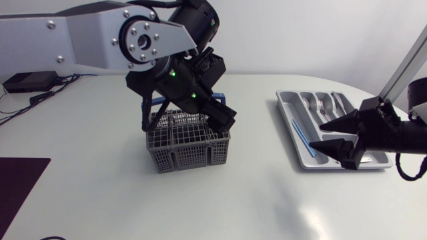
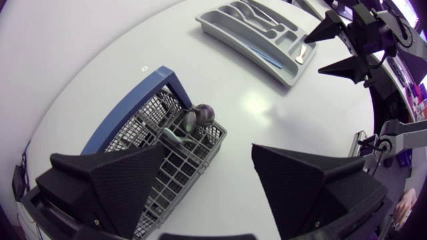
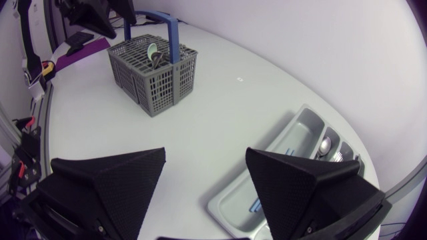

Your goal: Unload the cutlery basket into the drawer organizer.

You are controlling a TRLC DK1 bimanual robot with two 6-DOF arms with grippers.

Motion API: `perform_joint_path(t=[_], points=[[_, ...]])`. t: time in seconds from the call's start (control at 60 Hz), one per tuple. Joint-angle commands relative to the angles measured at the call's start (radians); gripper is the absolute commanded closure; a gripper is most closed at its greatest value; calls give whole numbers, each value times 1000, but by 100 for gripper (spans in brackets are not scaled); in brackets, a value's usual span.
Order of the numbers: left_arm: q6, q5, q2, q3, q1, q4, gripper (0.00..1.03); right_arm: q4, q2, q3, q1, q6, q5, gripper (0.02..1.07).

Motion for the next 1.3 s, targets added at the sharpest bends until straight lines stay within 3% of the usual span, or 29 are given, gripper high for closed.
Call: perform_joint_path(t=[0.0,0.217,0.483,0.817,1.283], points=[[-7,-7,-32,-35,2,1,13,46,-23,-17,107,211,46,20],[4,-7,-69,-72,17,21,13,161,44,39,351,502,208,21],[24,-7,-112,-139,33,71,13,161,231,193,452,700,213,25],[48,-7,-146,-222,53,154,13,134,383,342,524,823,187,25],[60,-7,-170,-253,73,183,13,118,474,420,601,886,194,65]])
